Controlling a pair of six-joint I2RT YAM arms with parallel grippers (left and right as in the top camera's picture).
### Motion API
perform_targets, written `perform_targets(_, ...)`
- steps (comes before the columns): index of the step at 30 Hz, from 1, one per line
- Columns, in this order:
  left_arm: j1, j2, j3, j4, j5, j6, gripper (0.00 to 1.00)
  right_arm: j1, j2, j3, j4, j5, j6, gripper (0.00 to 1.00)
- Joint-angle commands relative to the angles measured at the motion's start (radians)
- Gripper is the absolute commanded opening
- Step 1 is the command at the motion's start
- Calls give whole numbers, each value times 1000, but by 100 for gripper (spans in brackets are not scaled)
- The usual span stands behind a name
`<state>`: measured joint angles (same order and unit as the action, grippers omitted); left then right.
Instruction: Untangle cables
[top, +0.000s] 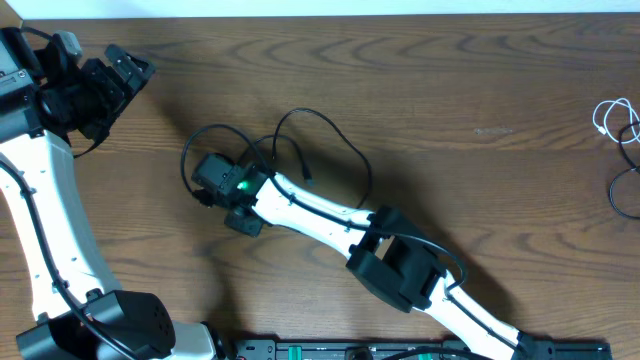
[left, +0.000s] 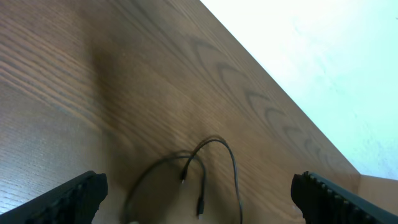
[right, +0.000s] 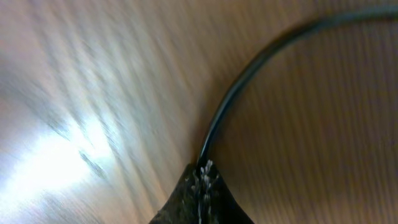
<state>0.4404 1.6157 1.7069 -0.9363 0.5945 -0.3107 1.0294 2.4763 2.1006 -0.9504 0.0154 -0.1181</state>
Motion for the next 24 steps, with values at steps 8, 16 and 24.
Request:
perform_targets(8,2,-1,-1,-1,-13,2,100,-328,-264,60,-207,-295,103,1)
perform_targets(16,2,-1,-1,-2,-13,2,100,-617,-337,51,-293,-310,177,1)
perform_targets(24,2,-1,-1,-2,-13,2,100,-700,-183,30,-410,-92,263,43)
